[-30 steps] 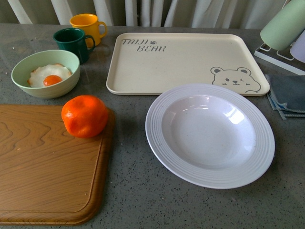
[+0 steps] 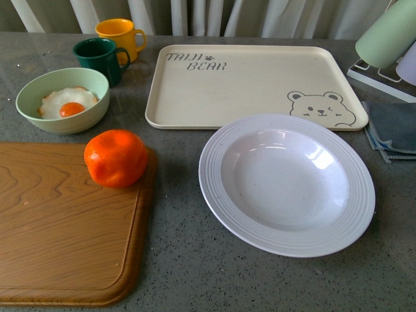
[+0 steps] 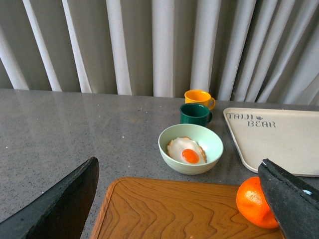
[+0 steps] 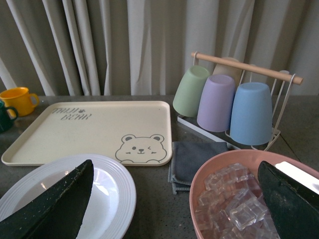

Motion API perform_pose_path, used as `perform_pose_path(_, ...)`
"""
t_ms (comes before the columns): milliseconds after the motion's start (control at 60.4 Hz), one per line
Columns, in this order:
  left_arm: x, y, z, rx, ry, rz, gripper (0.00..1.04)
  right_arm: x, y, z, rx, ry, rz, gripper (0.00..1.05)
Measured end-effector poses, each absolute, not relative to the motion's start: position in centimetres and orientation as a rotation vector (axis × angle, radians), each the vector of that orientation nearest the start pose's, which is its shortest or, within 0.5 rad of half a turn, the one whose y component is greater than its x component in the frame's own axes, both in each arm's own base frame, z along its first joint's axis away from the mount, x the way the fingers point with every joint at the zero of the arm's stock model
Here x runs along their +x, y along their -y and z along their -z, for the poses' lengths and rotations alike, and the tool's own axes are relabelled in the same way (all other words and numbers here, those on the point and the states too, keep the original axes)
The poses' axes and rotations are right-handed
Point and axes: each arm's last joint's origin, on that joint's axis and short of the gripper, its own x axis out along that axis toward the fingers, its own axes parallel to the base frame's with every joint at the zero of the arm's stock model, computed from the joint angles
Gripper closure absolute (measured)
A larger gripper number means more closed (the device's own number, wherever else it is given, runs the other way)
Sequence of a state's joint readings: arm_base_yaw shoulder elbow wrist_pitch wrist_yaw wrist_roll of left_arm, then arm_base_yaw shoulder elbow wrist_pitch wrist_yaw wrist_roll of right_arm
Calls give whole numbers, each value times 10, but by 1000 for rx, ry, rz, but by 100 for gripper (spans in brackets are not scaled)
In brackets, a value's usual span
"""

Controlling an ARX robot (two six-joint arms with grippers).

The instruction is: Place orange and plate with both arms

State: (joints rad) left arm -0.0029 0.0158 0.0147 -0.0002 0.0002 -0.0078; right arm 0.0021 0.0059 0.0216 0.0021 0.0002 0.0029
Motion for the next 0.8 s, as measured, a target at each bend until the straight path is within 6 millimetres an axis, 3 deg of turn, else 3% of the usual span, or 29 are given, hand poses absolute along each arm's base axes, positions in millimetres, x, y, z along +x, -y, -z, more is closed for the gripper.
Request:
perform_pose_path(613,98,0,-167,-8,-1,4,9,97,0,-171,3,18,-2,9)
perform_pose_path(679,102,1,-173,-93,-370,288,9,97,0,-171,3,18,-4,9)
perform_pose_path(712,113,4,-181,-149,-451,414,9,97,0,-171,3,18,-2,9)
perform_pose_path(795,150,9,-202,-162,-431,515,9,97,0,-171,3,18,0,9)
